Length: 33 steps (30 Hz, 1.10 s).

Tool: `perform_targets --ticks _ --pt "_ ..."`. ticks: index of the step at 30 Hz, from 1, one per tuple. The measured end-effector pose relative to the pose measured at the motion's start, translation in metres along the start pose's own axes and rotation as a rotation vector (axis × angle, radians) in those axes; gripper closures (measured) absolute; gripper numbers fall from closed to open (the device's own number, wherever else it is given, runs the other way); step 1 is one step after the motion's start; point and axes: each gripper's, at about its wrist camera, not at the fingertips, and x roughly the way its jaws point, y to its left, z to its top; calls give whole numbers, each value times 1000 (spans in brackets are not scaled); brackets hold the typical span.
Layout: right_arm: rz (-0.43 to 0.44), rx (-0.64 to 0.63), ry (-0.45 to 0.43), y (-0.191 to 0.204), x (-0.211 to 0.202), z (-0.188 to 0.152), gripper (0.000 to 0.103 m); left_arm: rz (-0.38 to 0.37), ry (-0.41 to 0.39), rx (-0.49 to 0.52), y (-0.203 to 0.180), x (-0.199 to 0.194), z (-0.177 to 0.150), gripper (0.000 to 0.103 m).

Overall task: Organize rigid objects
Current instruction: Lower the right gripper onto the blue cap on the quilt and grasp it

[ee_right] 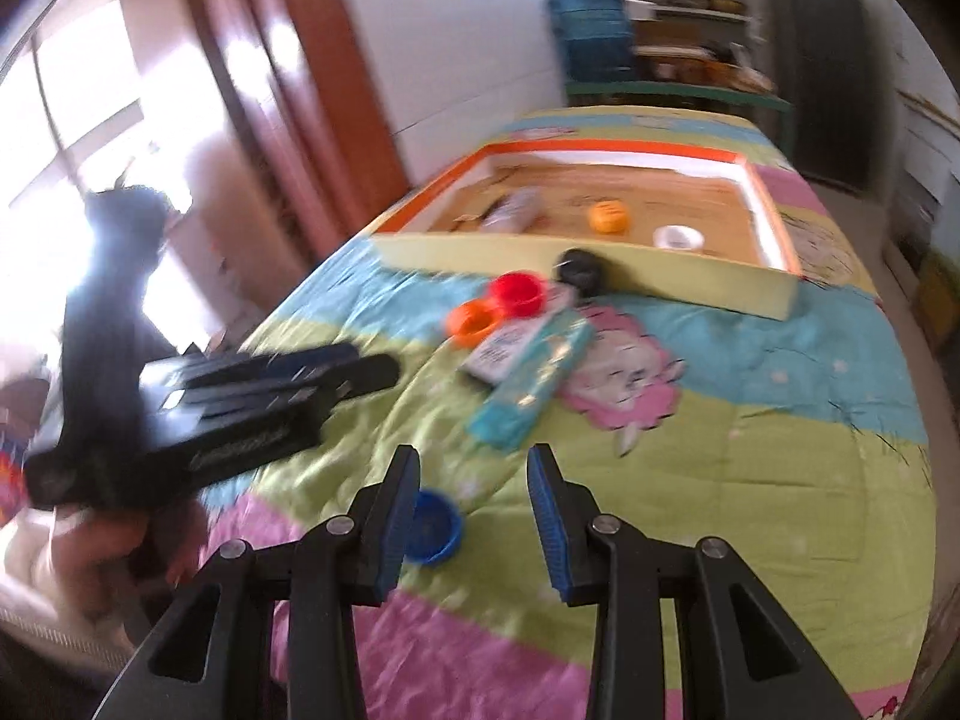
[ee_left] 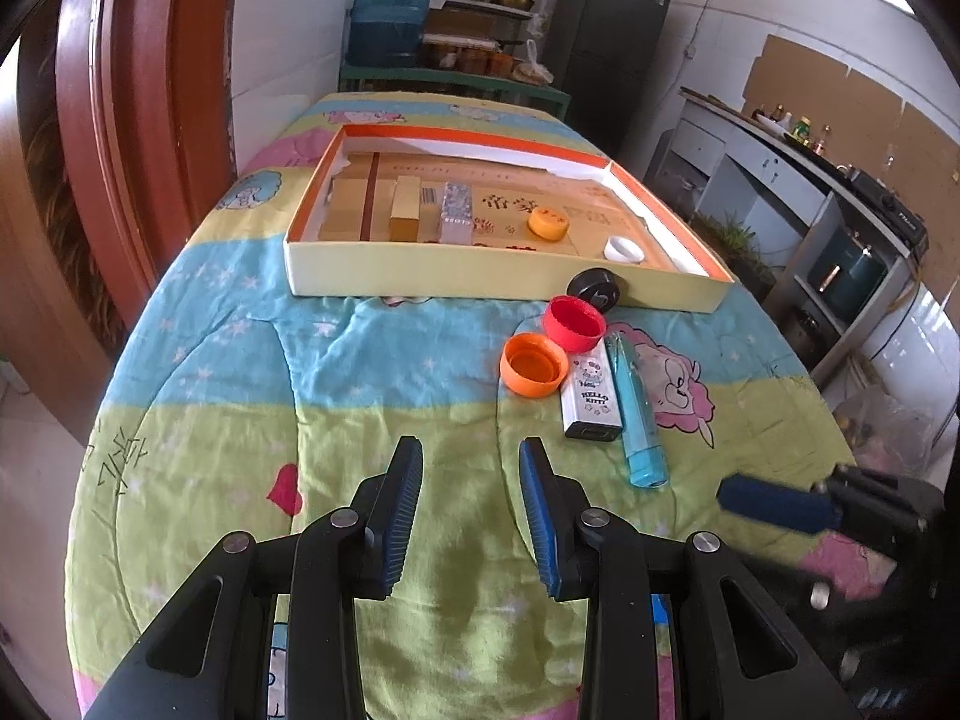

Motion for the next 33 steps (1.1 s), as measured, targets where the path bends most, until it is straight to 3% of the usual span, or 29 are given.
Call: perform_targets --ticks 10,16,19,28,33 --pt "-3 -121 58 24 15 -10 66 -7 6 17 -2 3 3 69" --pt "-49 -200 77 33 20 -18 66 -58 26 57 -15 8 4 69" --pt "-65 -204 76 31 18 -19 73 -77 36 75 -22 12 5 69" --pt "-93 -163 60 17 13 -19 73 -51 29 108 -22 26 23 69" --pt "-94 -140 52 12 11 -18 73 -30 69 133 -14 40 32 69"
